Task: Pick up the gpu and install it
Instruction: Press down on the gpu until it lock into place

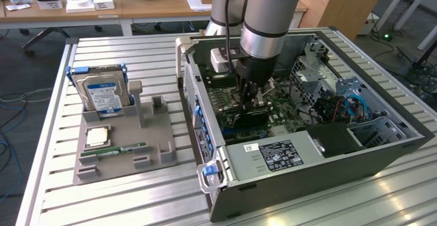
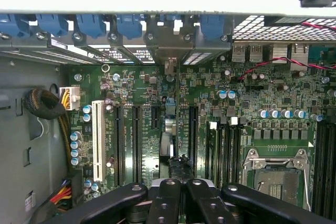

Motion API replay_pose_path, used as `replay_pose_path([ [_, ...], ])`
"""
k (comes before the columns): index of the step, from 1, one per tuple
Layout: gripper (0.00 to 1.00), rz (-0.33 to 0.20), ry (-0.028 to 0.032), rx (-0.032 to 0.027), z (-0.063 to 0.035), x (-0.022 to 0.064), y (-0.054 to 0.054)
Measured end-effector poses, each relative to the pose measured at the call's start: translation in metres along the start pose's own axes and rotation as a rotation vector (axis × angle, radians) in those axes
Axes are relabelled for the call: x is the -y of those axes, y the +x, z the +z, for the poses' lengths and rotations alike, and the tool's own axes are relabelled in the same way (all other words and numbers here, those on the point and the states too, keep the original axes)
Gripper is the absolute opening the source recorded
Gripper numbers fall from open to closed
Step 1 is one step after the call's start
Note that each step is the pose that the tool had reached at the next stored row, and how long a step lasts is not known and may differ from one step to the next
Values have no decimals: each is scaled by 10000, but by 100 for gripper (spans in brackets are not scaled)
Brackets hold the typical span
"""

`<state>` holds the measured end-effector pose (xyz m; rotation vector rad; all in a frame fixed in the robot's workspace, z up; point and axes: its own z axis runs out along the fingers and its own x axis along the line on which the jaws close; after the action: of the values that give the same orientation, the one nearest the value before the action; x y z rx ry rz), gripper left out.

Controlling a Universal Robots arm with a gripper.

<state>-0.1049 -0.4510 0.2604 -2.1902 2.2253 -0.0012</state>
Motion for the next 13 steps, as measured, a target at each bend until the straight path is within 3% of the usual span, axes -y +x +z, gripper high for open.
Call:
replay_pose_path([
  [8,11,1,9,20,-14,1,-2],
  [13,11,1,2,3,-119,1,-2],
])
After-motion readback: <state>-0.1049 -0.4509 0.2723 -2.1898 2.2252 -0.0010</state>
